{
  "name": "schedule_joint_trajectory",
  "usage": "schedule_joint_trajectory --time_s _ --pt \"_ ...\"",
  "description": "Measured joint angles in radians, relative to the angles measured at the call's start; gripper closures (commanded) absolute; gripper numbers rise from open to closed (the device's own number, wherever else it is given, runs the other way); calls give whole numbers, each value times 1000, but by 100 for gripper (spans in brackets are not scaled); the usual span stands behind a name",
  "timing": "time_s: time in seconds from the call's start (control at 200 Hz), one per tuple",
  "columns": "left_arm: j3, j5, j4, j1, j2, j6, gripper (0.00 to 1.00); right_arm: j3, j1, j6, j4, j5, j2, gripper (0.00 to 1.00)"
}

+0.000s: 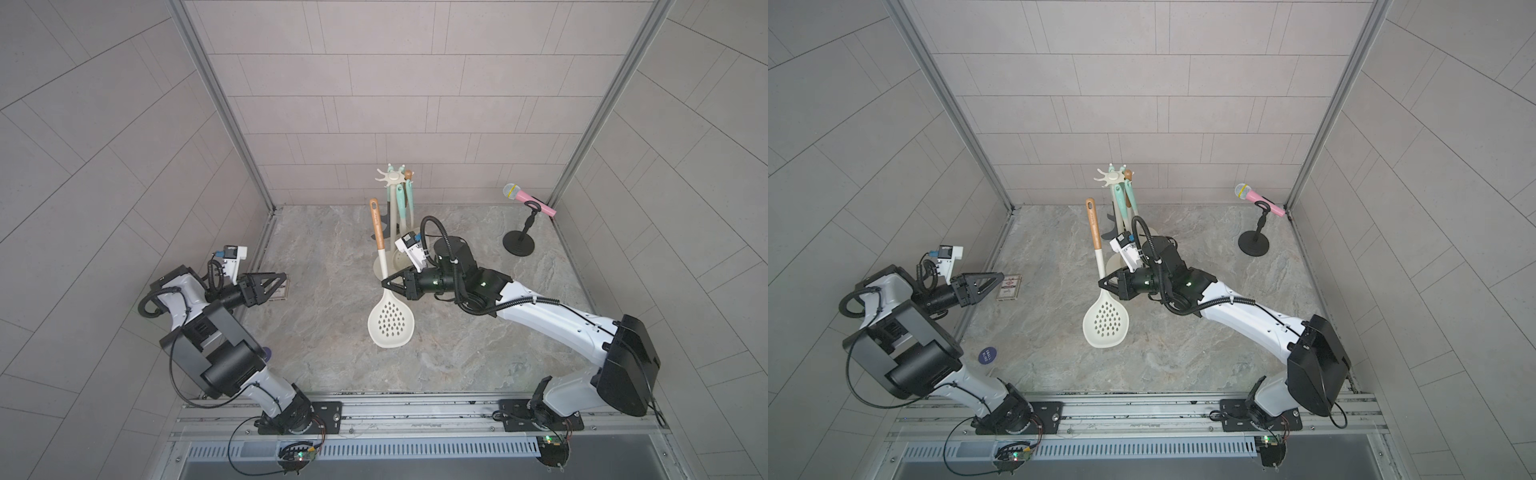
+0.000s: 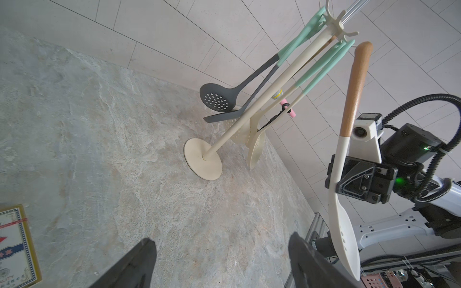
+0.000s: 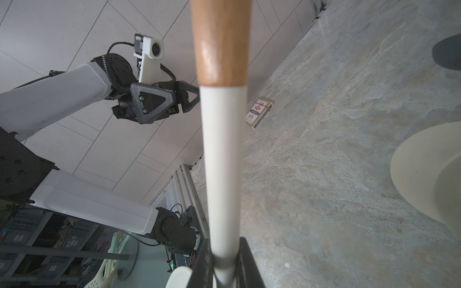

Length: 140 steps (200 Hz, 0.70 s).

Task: Hang the skimmer on the kitchen utensil rack
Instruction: Hang the skimmer on the rack.

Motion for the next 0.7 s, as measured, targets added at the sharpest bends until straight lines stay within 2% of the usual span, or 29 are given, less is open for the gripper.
schedule_joint_trajectory --time_s 0.355,0.505,0.57,0.701 --pt "0 5 0 5 -16 18 11 50 15 -55 -69 73 -59 100" --pt "0 -10 0 5 -44 -7 4 50 15 -58 -89 80 -59 100" --pt "-7 -36 33 0 -76 -81 3 50 15 -58 -93 82 -59 100" --pt "-136 -214 377 -55 -298 -439 0 50 15 -58 -99 83 -60 100"
